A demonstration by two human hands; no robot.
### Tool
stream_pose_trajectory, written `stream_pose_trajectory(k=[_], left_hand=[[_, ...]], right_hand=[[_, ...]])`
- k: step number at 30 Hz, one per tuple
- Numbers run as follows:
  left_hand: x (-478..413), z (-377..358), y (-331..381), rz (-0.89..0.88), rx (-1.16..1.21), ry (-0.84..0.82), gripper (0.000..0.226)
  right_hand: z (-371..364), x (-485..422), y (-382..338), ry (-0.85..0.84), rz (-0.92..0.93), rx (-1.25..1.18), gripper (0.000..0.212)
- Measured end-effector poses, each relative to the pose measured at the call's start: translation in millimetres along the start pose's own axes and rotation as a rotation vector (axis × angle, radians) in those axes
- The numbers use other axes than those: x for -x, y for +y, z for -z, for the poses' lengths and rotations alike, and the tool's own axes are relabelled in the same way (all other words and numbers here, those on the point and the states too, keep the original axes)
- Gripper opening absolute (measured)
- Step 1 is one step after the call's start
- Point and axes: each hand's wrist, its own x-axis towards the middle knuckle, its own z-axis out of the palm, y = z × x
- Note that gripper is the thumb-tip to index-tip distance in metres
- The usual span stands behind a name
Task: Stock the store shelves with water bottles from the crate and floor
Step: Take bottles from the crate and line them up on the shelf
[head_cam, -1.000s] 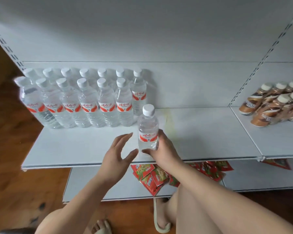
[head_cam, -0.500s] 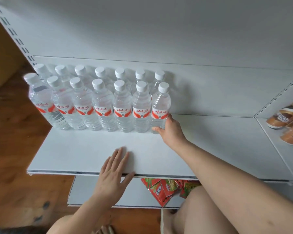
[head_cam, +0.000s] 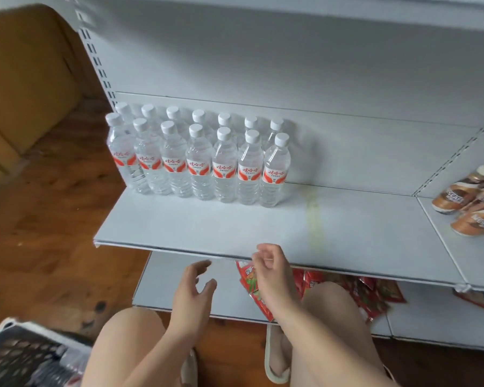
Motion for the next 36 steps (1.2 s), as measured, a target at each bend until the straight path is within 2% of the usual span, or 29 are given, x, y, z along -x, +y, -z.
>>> stream_pose_trajectory(k=[3, 8, 12, 20, 28, 32, 36], left_hand=[[39, 0, -6, 0.140, 0.183, 0.045, 0.025], [91, 8, -38, 0.247, 0.176, -0.002, 0.017], [118, 20, -38, 0.164, 0.056, -0.065, 0.015], [148, 51, -25, 0.162, 0.024, 0.020, 0.014], [167, 76, -35, 0.247, -0.035, 0.227, 0.012], [188, 103, -38, 0.275, -0.069, 0.349, 0.014], [212, 124, -51, 0.340, -0.046, 0.473, 0.015]], right_hand=[[-9, 47, 15, -0.110, -0.075, -0.145, 0.009], [1, 109, 57, -0.294, -0.168, 0.087, 0.011], [-6, 128, 52, -0.367, -0.140, 0.136, 0.009], [-23, 152, 45, -0.475, -0.017, 0.186, 0.012], [-58, 154, 16, -0.596, 0.041, 0.120, 0.013], [-81, 169, -6, -0.766, 0.156, 0.171, 0.014], [-102, 189, -15, -0.882, 0.185, 0.224, 0.016]])
